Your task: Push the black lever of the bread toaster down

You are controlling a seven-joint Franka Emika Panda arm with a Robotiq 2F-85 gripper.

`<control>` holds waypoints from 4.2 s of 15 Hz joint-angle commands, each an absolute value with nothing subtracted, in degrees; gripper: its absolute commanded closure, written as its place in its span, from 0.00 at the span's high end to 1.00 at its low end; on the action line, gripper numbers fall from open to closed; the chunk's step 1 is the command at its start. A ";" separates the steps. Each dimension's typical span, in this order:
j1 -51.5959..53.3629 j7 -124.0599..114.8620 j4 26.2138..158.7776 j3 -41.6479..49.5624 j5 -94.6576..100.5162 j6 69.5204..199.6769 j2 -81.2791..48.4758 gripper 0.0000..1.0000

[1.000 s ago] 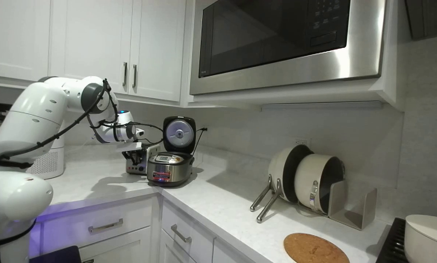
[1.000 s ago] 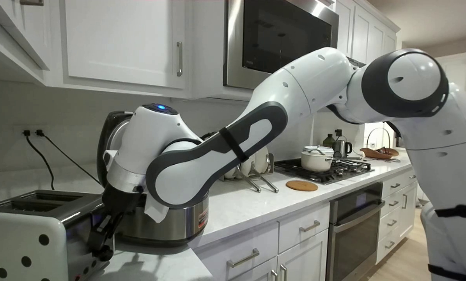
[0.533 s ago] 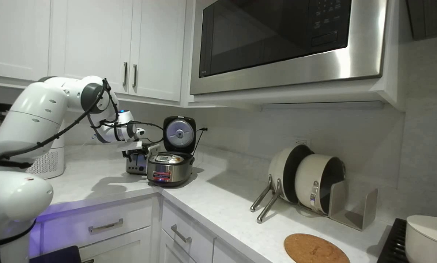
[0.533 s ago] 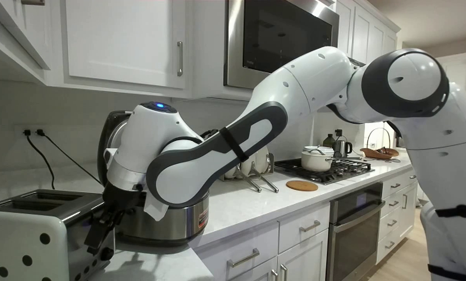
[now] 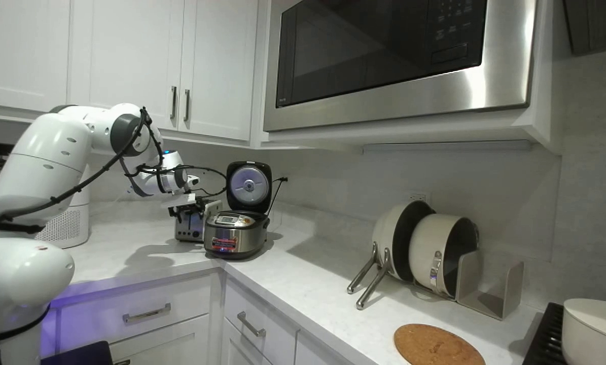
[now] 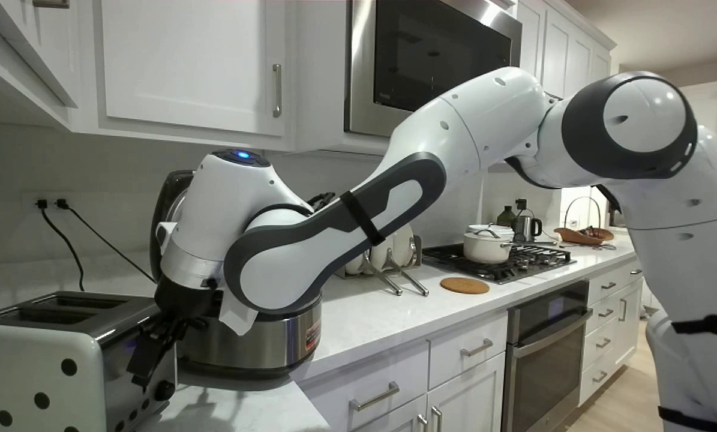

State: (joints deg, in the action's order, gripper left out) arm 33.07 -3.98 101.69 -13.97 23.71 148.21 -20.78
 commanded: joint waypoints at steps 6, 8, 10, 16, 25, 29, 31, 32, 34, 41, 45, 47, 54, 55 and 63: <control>33.74 -4.88 98.44 -15.17 23.56 141.73 -16.95 1.00; 33.64 -4.82 97.85 -15.53 23.49 141.32 -16.44 0.75; 33.51 -4.73 97.43 -15.82 23.54 141.06 -16.03 0.66; 33.33 -4.81 96.99 -15.90 23.72 140.80 -15.84 0.18; 33.09 -4.73 96.82 -15.84 23.69 139.32 -16.72 0.00; 32.91 -4.55 96.89 -15.91 23.28 138.62 -17.59 0.00; 32.86 -4.43 96.99 -15.93 22.99 138.59 -18.20 0.00; 32.85 -4.36 97.04 -15.92 22.84 138.67 -18.56 0.00; 32.83 -4.21 96.98 -15.90 22.56 138.62 -19.21 0.00; 32.45 -3.59 96.77 -16.07 20.76 138.48 -20.81 0.00; 32.01 -2.87 96.87 -16.33 18.88 138.57 -21.97 0.00; 31.50 -2.04 96.77 -16.78 16.79 138.65 -22.46 0.00; 31.51 -2.39 96.80 -16.44 15.79 138.33 -24.00 0.00; 31.54 -2.39 96.76 -16.42 15.82 138.28 -24.22 0.00; 31.98 -2.56 96.59 -16.40 16.14 138.18 -24.92 0.00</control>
